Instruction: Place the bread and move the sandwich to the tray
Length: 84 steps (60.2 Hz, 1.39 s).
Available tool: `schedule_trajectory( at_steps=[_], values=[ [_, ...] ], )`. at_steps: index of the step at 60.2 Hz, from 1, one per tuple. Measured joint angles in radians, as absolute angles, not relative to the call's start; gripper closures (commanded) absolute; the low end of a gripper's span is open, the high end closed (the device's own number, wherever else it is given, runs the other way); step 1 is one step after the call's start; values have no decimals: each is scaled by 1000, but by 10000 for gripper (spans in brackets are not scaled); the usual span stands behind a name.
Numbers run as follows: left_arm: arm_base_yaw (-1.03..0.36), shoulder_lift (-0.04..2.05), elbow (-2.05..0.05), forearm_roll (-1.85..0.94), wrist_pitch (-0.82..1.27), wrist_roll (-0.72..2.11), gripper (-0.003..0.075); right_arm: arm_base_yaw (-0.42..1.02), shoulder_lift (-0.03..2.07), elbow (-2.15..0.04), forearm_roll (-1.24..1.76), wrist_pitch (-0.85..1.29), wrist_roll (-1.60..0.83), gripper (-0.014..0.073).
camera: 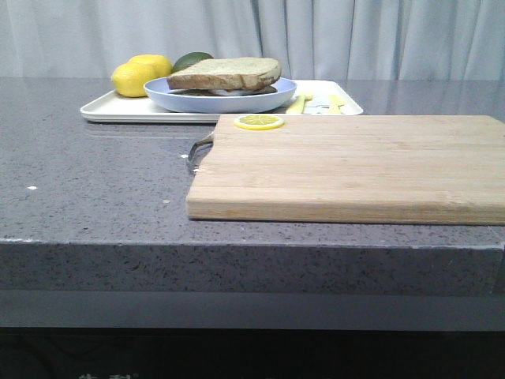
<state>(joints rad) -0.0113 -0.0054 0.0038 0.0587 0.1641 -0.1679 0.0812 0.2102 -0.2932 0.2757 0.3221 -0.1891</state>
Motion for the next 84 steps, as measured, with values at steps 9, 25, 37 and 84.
schedule_trajectory(
  at_steps=[9,25,37,84],
  values=[
    [-11,-5,4,59,164,-168,739,81,181,-210,205,235,-189,670],
    [-11,-5,4,59,164,-168,739,72,13,17,174,125,-189,670],
    [-11,-5,4,59,165,-168,739,9,-9,26,174,193,-189,670],
    [-11,-5,4,59,165,-168,739,-16,-9,26,222,200,-189,670]
  ],
)
